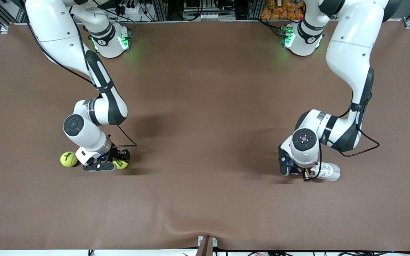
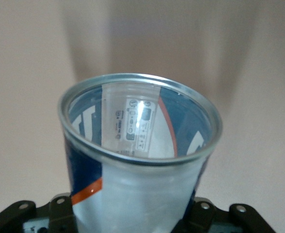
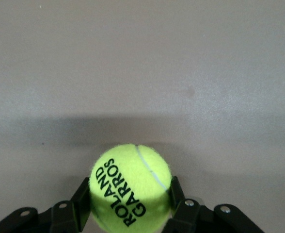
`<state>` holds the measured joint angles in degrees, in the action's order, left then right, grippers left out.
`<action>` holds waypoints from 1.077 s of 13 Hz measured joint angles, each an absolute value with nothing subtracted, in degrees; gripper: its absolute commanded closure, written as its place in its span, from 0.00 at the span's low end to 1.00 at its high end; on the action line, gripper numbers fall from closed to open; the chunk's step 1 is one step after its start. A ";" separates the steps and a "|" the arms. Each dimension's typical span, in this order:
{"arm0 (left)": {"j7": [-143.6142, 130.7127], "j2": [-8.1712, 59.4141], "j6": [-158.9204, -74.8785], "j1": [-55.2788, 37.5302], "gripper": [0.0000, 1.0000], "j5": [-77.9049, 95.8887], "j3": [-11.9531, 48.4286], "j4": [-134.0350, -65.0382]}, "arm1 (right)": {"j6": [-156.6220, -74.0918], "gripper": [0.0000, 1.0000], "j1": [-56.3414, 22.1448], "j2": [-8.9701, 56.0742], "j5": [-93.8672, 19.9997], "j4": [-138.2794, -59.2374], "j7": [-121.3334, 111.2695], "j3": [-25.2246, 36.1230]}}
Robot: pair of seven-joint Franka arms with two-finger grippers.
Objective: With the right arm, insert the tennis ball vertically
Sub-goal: 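Lift the tube upright with the left gripper while the right gripper lifts the ball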
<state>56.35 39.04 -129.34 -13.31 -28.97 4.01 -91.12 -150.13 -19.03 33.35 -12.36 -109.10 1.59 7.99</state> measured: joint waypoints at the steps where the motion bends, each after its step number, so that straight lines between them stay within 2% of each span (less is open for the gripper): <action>1: 56.30 37.74 -129.33 -13.34 0.33 -27.39 5.06 -90.90 | -148.83 0.98 -19.03 32.93 -12.36 -108.70 1.59 8.07; 3: 56.24 35.96 -129.31 -13.36 0.33 -22.12 6.73 -89.96 | -144.62 1.00 -18.95 30.92 -12.37 -107.77 1.59 8.36; 7: 55.90 35.03 -129.37 -13.33 0.31 -11.22 9.16 -87.89 | -132.66 1.00 -18.57 22.64 -12.25 -106.66 1.54 8.94; 11: 48.97 34.38 -129.39 -13.49 0.32 -6.24 14.00 -86.85 | -118.22 1.00 -16.96 14.46 -7.48 -104.50 1.41 9.89; 14: 40.75 34.37 -131.67 -13.79 0.32 -5.20 18.93 -86.78 | -104.89 1.00 -15.48 9.52 -3.57 -100.04 1.40 10.51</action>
